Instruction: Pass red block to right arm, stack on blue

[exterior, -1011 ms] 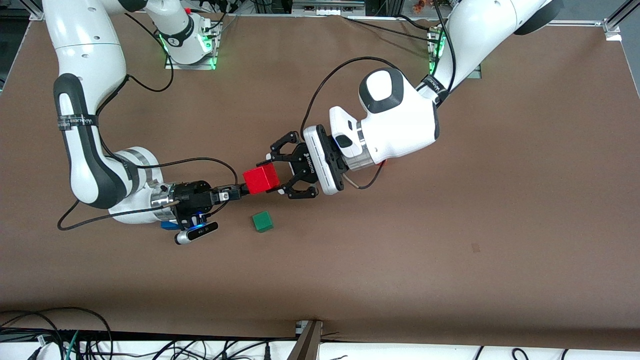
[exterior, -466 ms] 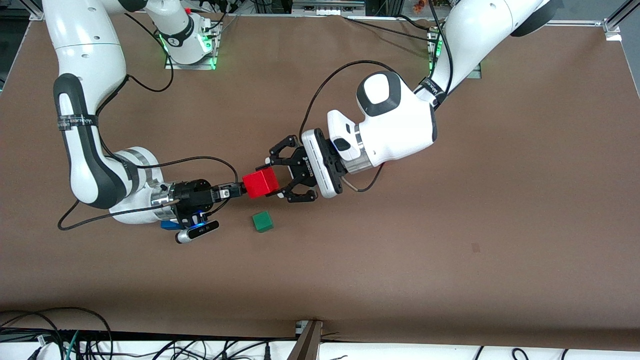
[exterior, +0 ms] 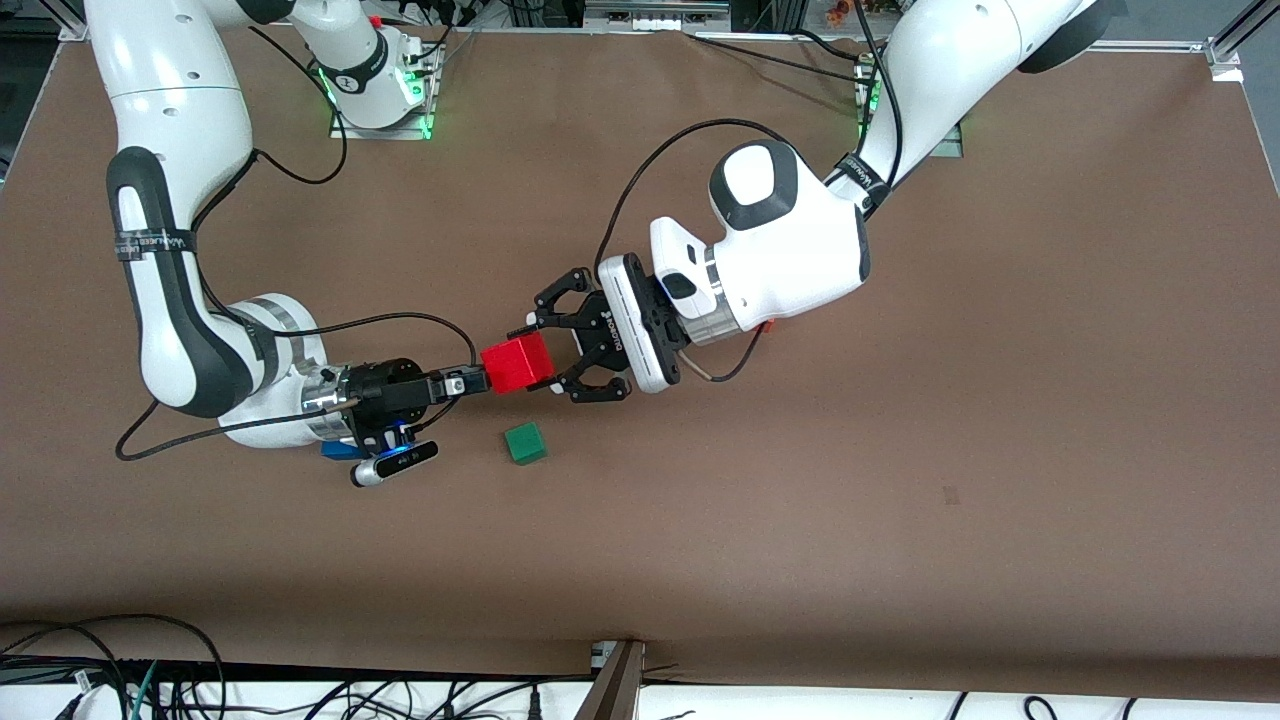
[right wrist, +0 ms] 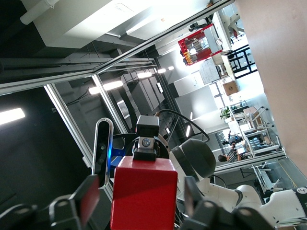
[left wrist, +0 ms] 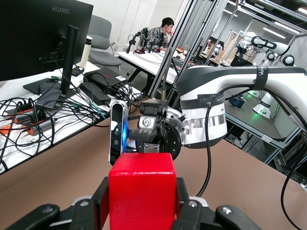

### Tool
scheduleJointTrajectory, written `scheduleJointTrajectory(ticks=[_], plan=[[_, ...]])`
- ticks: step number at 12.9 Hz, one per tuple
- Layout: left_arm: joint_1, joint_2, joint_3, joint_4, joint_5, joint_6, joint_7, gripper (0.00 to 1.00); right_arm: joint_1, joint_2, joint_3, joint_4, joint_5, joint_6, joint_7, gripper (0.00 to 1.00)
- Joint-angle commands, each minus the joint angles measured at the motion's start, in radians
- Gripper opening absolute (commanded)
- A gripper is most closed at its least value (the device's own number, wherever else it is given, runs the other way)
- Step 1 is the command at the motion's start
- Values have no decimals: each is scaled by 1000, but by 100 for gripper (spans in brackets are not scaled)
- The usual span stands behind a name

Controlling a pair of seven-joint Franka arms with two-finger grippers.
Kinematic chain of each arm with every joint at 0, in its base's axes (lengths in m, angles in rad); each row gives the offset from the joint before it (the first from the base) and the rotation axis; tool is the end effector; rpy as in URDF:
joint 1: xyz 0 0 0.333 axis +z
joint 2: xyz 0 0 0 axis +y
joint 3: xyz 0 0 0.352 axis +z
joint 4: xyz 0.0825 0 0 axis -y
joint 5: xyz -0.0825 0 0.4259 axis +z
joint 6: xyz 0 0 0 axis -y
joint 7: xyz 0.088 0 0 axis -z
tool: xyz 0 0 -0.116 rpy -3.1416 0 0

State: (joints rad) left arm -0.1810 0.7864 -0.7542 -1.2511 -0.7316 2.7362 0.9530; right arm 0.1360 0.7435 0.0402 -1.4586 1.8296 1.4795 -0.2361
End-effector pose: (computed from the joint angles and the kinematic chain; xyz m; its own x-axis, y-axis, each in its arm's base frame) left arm 0.6801 -0.5155 0.4663 0.4892 -0.2206 0.8438 -0.8448 -0.3604 0.3956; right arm 0.7421 0.2451 0.3351 0.9100 0.1885 -0.3694 -0.4065 0.2297 -0.8843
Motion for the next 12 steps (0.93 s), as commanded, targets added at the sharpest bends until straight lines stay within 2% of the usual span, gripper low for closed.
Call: scheduleJointTrajectory(ticks=[1,4,6,8,10,11,12], plan=[[-23,20,10,45,-28,7,12,8,-1,10,4,12,23,-13,-11,71],[-25,21,12,45,-26,7,12,8,-1,10,4,12,23,-13,-14,59],[-26,21,21,45,-29,7,12,9,-1,10,4,12,23,-13,-14,46],[-29,21,23,45,-29,7,12,12,-3,10,4,12,23,-13,-15,34],[-28,21,23,45,-32,7,7,23,-3,10,4,12,23,-13,-6,22],[-28,21,23,45,-32,7,-6,58,-6,10,4,15,23,-13,1,18],[-28,21,23,45,-34,7,-20,100,-9,10,4,15,23,-14,0,13]])
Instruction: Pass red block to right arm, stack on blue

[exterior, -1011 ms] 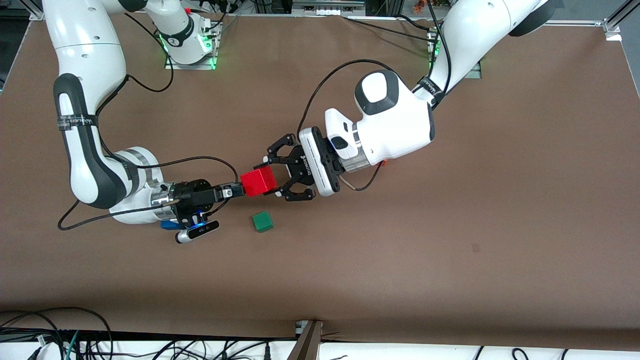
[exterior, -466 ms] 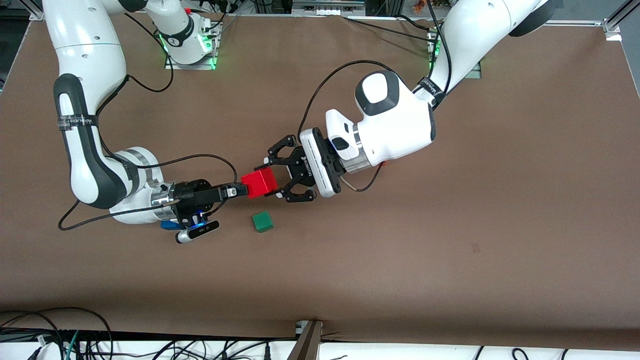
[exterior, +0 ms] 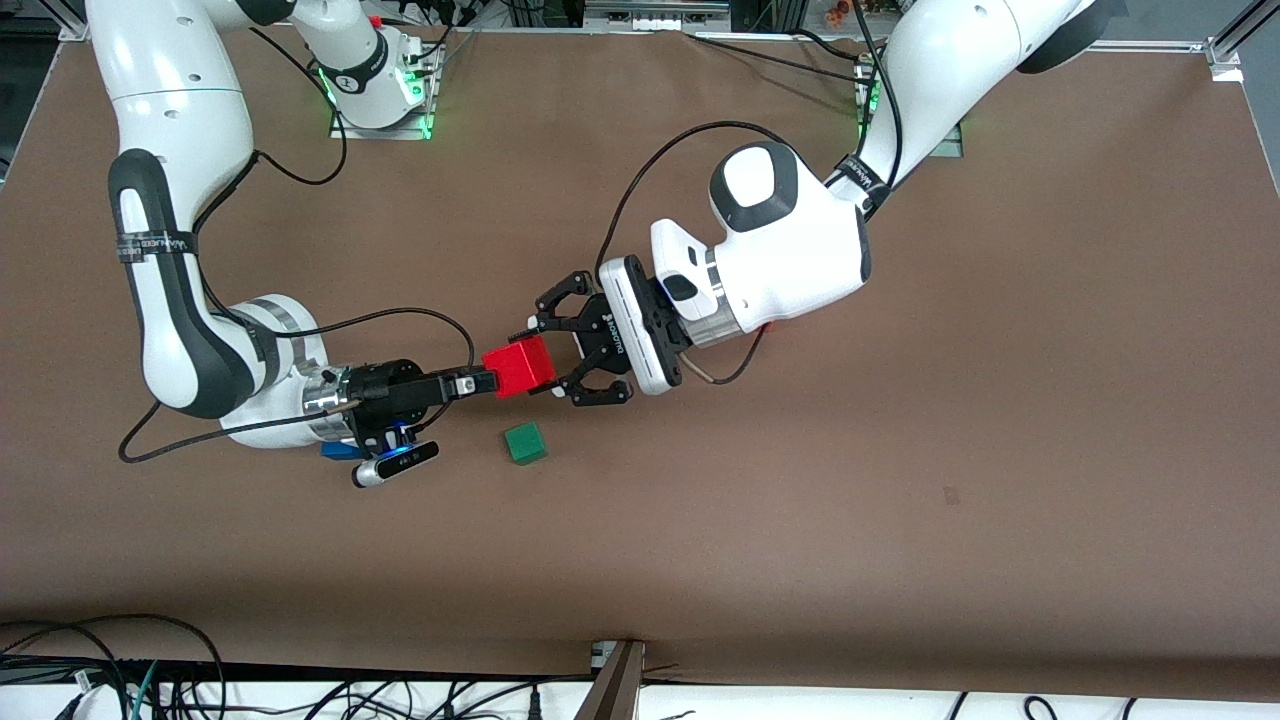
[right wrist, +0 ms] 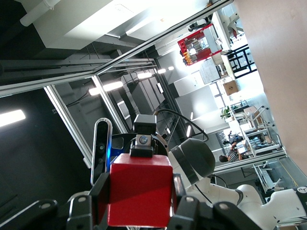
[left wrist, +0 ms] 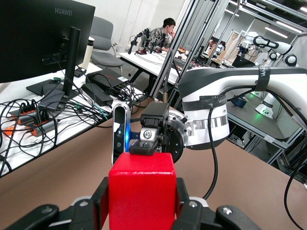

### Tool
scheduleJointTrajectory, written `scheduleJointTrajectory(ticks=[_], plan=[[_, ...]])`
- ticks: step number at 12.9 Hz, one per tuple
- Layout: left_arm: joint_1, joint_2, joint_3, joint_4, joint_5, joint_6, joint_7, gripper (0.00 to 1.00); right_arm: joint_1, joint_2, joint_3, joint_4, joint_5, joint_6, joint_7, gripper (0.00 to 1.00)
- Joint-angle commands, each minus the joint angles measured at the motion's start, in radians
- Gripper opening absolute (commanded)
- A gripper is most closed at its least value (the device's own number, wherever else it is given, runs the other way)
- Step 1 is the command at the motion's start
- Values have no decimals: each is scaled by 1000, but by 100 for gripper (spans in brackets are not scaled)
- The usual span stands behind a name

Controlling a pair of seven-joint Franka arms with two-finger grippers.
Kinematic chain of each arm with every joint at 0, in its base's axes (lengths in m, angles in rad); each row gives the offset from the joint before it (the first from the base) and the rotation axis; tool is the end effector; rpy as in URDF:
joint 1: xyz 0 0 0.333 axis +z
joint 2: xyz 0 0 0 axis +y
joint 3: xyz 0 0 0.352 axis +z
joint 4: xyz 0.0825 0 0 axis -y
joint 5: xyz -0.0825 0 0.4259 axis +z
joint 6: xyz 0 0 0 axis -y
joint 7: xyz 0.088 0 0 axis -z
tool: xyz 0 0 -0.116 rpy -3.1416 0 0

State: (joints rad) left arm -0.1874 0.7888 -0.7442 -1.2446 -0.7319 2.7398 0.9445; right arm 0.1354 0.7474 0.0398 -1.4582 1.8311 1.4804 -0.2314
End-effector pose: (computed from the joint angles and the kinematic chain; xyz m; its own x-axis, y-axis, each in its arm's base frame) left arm 0.6825 -0.5147 0.4652 0.4944 -0.2165 0.8418 -0.8397 -0.3695 0.3981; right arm 0.7426 0.2444 0.3323 0.9071 0.1873 -0.3770 -0.4136 0.2298 -0.8810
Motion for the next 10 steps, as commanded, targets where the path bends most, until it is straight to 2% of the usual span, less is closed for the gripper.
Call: scheduleJointTrajectory(ticks=[1,5,7,10], plan=[[-21,17,13,39,-32,3,-44,100,-11,6,5,15,20,-17,-3,12],[2,7,28,37,-18,-14,-58,100,-31,6,-6,19,4,-29,-8,9],[19,3,43,37,-11,-101,-59,100,-33,4,-43,54,-91,-34,-9,9],[54,-6,121,37,-9,-305,-79,100,-36,-5,-119,146,-304,-38,-9,9]])
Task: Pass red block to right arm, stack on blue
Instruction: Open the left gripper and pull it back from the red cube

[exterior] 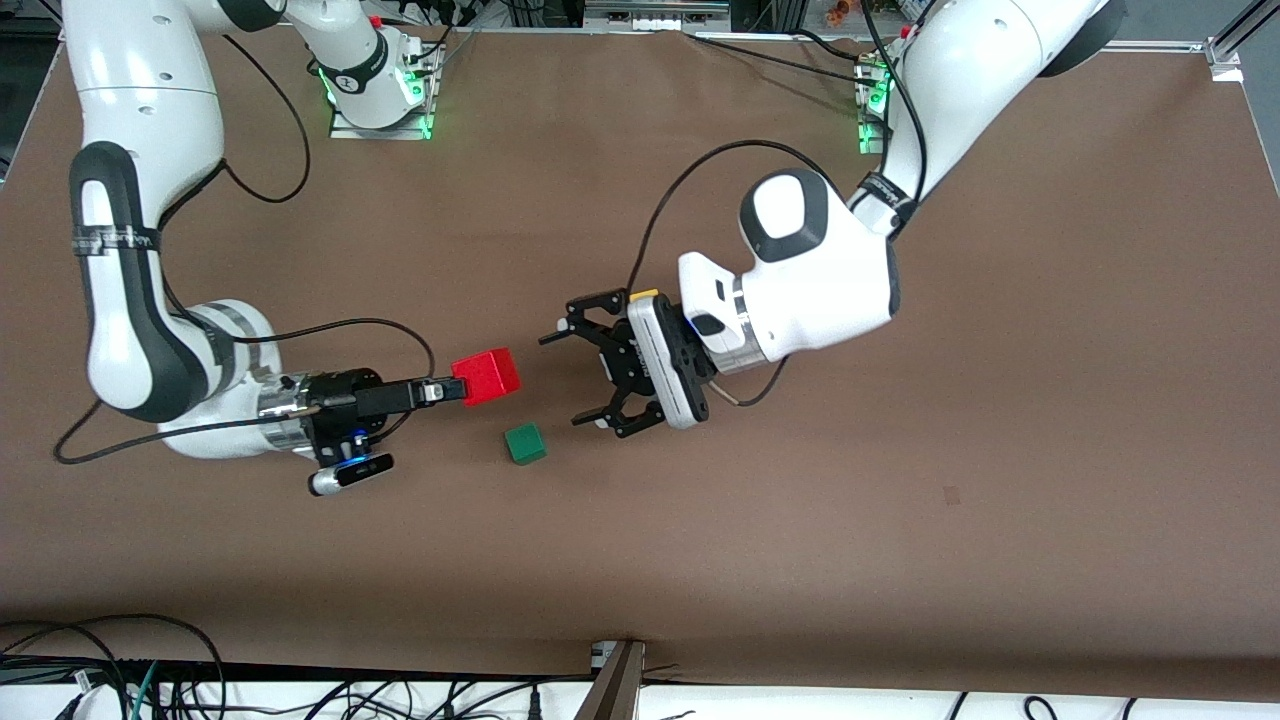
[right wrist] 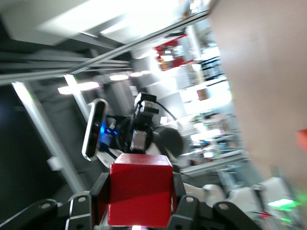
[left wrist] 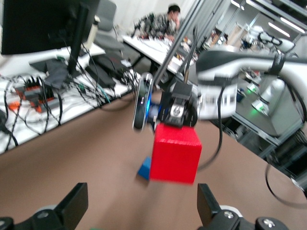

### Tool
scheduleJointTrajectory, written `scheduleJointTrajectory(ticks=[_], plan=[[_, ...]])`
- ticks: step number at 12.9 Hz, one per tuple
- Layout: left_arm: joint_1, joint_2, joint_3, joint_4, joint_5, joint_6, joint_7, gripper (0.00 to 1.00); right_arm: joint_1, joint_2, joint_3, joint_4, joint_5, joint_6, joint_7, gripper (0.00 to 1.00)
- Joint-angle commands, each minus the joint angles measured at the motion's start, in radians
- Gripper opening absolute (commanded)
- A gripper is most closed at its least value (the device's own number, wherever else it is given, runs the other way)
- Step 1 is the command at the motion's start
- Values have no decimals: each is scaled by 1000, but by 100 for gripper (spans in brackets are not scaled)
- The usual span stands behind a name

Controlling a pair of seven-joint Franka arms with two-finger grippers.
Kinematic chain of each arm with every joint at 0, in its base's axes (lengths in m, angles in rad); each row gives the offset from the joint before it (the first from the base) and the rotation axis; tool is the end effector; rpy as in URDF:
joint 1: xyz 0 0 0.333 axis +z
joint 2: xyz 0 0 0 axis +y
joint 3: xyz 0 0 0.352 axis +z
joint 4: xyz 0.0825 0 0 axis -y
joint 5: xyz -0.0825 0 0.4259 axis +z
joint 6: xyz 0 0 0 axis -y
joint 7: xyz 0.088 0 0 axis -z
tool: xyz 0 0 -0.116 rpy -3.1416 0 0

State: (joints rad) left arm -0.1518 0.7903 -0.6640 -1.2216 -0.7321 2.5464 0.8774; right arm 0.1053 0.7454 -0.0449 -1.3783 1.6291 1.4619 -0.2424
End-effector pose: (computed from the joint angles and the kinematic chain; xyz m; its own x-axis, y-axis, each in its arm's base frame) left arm 0.7135 -0.4722 0.4447 0.5776 -0.2785 0.7674 -0.8048 -0.3521 0.4779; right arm 0.7616 0.1806 0.3457 0.9420 0.1507 -0.2998 -0.3077 0.0315 -0.9510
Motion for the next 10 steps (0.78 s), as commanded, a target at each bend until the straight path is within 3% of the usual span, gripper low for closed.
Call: scheduleJointTrajectory(ticks=[1,4,8,10], plan=[[24,-9,81,16,-10,-180,-14,100,-13,-11,-50,85,-168,-26,3,9],[31,-9,222,48,-12,-406,-15,100,-29,-55,-91,119,-403,-45,-9,9],[34,-11,400,56,-12,-630,-113,100,-18,-176,-93,119,-806,15,-35,9],[38,-16,521,56,-10,-737,-162,100,-4,-221,-86,110,-967,50,-35,9]])
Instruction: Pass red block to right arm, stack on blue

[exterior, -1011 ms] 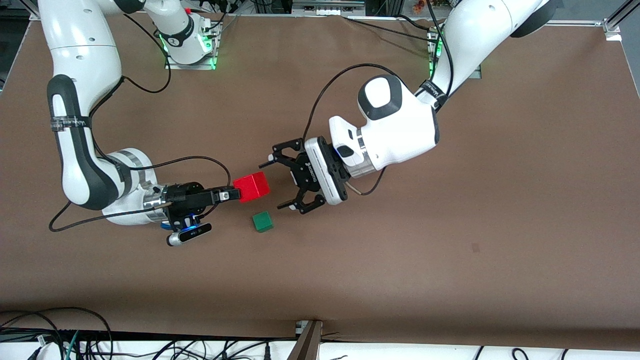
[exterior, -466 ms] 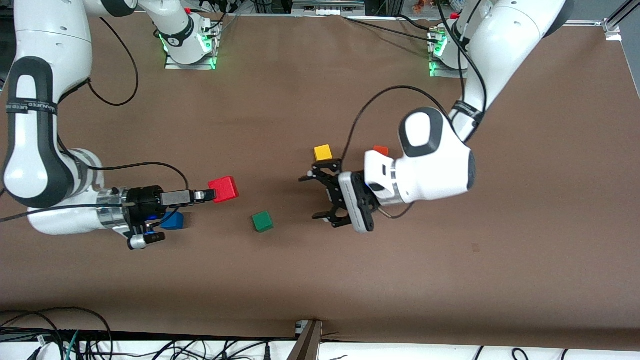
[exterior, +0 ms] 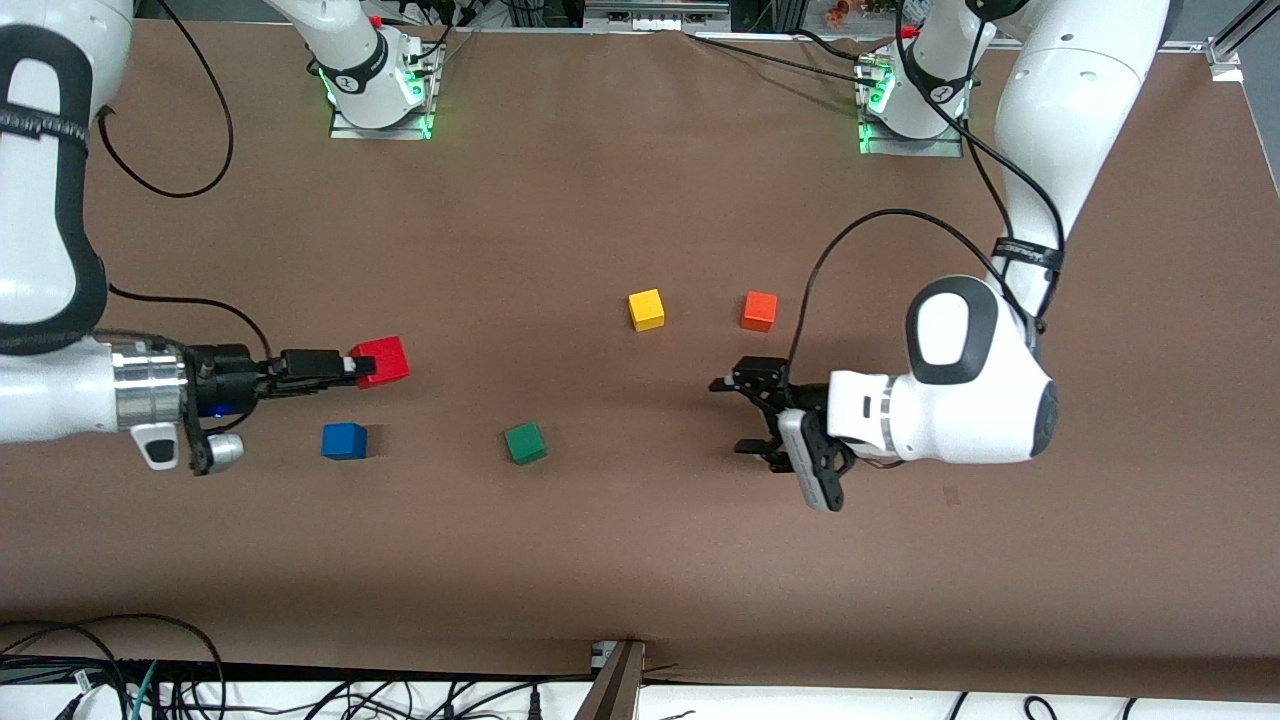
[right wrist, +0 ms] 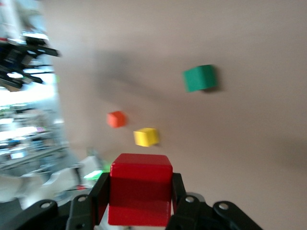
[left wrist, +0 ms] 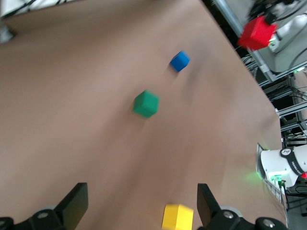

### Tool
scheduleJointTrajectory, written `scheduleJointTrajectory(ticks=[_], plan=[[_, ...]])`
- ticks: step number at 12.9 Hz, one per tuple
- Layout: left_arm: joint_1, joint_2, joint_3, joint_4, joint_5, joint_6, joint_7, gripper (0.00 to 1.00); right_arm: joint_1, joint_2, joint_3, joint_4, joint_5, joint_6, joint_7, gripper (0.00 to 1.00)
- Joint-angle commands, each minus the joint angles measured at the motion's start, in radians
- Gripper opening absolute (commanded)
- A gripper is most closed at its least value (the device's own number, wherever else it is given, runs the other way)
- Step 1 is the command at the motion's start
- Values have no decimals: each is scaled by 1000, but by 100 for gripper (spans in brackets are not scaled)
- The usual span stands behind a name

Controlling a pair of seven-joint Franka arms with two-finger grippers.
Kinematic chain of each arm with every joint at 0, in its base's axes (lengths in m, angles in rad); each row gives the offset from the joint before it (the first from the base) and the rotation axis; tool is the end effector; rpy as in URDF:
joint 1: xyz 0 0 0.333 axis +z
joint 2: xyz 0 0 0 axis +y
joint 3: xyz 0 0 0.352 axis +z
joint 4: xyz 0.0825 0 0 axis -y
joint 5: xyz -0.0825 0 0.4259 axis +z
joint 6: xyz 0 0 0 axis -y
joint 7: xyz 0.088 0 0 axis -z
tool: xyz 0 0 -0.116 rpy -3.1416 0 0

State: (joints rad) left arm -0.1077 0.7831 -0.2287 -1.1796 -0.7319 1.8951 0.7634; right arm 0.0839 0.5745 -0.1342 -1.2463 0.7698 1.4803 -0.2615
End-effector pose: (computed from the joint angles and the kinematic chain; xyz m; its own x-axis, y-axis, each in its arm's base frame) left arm 0.7759 -0.2696 0.3549 0.7577 -0.5244 0.3886 -0.6310 -0.4366 0.6412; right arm 0.7484 0.0730 0.4497 0.9681 0.2090 -0.1381 0.0609 -0.7308 -0.6799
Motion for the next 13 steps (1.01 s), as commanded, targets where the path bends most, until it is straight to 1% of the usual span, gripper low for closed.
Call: scheduleJointTrajectory(ticks=[1,2,4,5,8,9,11,12,13], plan=[[-6,-8,136,15,2,-138,-68,100,31,-65,4,-22,-182,46,-16,9],[-6,-10,175,23,28,-196,-105,100,46,-80,4,-37,-249,72,-15,9],[-6,-8,238,122,104,-330,-212,100,69,-120,4,-111,-334,161,-5,9],[-4,-8,261,139,162,-359,-267,100,83,-142,4,-158,-372,217,1,9],[-3,-45,313,140,352,-392,-288,100,100,-180,4,-303,-457,404,13,9],[-3,-73,319,141,438,-398,-286,100,100,-177,4,-333,-486,466,16,9],[-6,-161,316,126,622,-393,-289,100,103,-165,2,-402,-501,590,25,9],[-1,-192,319,121,658,-389,-289,100,106,-165,2,-439,-535,656,30,9],[9,-227,324,117,667,-389,-289,100,108,-150,2,-465,-575,717,45,9]])
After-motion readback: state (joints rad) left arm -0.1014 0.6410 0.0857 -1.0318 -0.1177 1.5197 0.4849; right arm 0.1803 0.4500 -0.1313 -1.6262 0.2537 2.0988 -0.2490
